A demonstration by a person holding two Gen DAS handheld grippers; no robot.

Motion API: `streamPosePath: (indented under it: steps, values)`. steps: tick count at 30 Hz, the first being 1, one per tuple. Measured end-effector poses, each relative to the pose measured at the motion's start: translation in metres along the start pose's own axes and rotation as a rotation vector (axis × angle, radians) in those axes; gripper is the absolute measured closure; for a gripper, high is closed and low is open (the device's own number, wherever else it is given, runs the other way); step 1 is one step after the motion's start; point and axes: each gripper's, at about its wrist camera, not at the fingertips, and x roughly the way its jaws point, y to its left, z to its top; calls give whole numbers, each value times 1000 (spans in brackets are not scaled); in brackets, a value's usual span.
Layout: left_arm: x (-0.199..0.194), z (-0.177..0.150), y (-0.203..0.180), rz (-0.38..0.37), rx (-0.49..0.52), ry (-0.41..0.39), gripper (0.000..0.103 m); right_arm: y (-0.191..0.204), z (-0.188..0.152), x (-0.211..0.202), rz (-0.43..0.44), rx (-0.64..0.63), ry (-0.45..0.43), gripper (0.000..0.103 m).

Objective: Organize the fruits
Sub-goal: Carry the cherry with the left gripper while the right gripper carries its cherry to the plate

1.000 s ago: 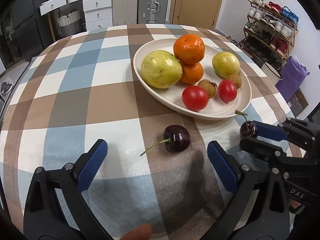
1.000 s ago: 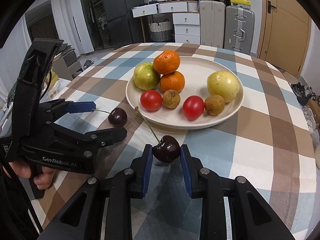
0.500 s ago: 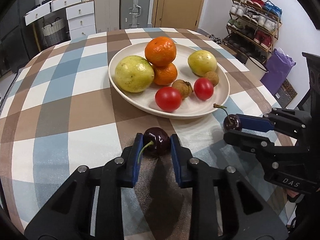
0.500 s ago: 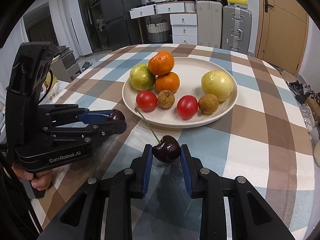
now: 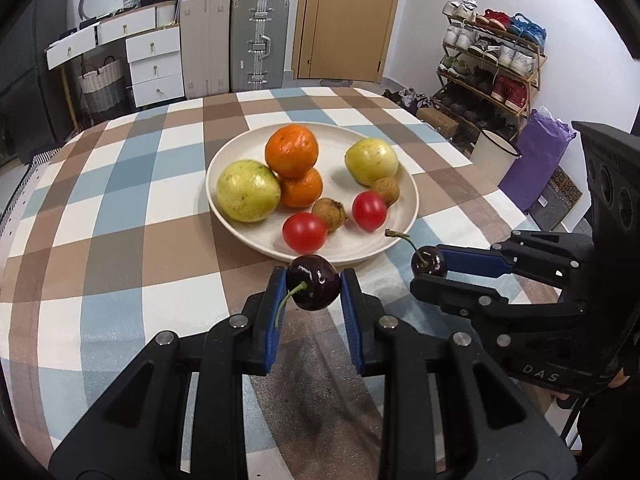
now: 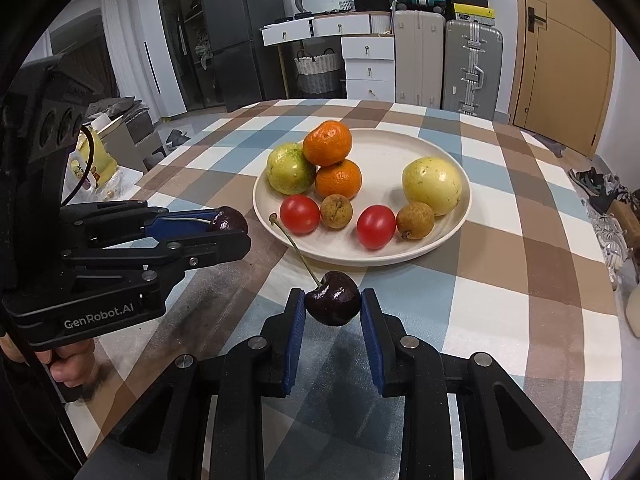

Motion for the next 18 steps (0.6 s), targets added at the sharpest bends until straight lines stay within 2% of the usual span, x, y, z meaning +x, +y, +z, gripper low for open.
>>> streamPosePath:
  steps: [18]
  values:
    - [-33, 29, -11, 13, 0, -76, 79, -7, 32, -38, -15, -19, -100, 75]
